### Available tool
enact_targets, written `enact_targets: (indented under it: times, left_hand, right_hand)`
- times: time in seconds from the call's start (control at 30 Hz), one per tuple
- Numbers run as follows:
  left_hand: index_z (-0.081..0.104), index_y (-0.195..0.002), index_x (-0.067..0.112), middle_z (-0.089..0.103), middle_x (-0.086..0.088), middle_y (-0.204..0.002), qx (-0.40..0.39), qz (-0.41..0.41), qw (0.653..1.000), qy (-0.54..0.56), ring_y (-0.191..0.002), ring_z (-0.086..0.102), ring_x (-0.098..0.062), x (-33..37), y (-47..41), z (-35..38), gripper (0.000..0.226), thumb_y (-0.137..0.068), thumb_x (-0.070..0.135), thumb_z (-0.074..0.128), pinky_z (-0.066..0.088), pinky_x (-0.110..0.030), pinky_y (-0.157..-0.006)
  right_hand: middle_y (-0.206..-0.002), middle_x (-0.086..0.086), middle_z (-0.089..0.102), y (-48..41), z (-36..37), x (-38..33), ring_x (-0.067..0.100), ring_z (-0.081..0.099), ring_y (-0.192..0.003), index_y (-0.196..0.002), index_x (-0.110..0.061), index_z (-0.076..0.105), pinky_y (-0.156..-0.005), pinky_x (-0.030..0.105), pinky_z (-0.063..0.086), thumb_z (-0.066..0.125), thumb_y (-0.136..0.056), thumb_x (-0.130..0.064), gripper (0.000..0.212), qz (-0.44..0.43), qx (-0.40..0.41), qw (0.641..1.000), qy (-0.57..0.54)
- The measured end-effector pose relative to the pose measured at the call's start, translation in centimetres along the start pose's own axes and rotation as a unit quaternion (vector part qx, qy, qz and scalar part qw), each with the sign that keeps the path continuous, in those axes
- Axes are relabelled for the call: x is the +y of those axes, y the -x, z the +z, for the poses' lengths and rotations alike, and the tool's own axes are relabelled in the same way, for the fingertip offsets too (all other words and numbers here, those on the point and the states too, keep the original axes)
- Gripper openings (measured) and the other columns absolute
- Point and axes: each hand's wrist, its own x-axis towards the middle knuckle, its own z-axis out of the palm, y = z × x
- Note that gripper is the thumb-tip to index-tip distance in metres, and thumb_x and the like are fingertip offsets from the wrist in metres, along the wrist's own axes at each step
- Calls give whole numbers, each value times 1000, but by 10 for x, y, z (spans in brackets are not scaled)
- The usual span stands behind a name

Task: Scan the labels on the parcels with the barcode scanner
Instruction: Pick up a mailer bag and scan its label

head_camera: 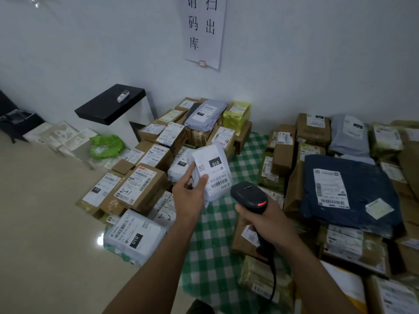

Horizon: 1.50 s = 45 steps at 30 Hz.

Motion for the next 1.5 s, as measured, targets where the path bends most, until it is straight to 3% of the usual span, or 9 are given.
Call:
enact_targets:
  times: [0.17,0.47,0.67,0.8,0.97,1.13,1.23,1.33,1.5]
  left_hand:
    - [67,-106,68,69,4,-133,35,1,999,0,-113,71,-16,-7,-17,8,57,-90,14,79,62,-53,-86]
    - [66,-106,67,68,6,-135,46,18,998,-25,-118,68,-15,-18,-16,6,58,-91,13,77,63,-51,-87]
    - [63,-131,48,68,8,-134,54,-3,998,-11,-114,70,-14,-18,-18,6,55,-92,12,76,64,-50,-82]
    - [64,-117,61,68,8,-134,52,0,999,-16,-114,70,-15,-19,-20,5,56,-92,13,77,64,-50,-81]
    - [66,-115,63,68,9,-134,47,12,998,-27,-118,69,-15,-21,-28,1,55,-91,15,77,64,-51,-83]
    - [61,-127,59,66,10,-138,-5,33,994,-108,-121,66,-13,-24,-25,-12,54,-93,21,76,62,-46,-89]
    - [57,-143,39,69,5,-131,-62,31,975,-211,-109,71,-11,-40,1,-27,51,-96,23,70,64,-38,-84]
    - [59,-142,27,71,5,-120,-108,-3,952,-287,-99,70,-4,-71,34,-43,45,-99,21,66,61,-22,-78]
    - [51,-148,31,70,4,-124,-140,-122,929,-319,-100,70,-5,-121,57,-69,47,-103,22,60,63,-33,-85]
  right_hand:
    - [-99,-3,76,1,5,-17,-2,69,-66,-119,-29,67,-54,12,50,80,-91,-24,32,-6,-43,997,56]
    - [-79,2,76,-1,3,-21,9,69,-65,-103,-34,70,-59,21,52,78,-92,-32,14,14,-61,995,82]
    - [-73,-5,73,-2,5,-20,3,66,-61,-114,-33,69,-56,17,50,79,-91,-32,25,30,-79,993,79]
    - [-76,-5,74,-5,8,-19,4,68,-64,-118,-34,67,-56,17,50,80,-90,-34,31,31,-80,993,79]
    - [-83,-3,76,-10,10,-21,5,69,-67,-120,-36,65,-55,17,49,80,-90,-32,33,30,-86,993,77]
    - [-105,-7,74,-10,3,-17,12,71,-77,-121,-36,64,-54,14,49,80,-91,-25,36,29,-65,996,49]
    - [-105,-3,76,-12,-3,-2,14,71,-71,-126,-31,65,-53,17,50,83,-88,-26,42,45,-23,998,38]
    - [-100,-4,76,-13,-5,13,16,72,-72,-119,-30,67,-52,18,50,82,-89,-26,34,59,-19,997,51]
    - [-99,-3,75,-16,1,41,16,72,-73,-116,-34,65,-58,24,54,84,-86,-31,35,96,-23,992,81]
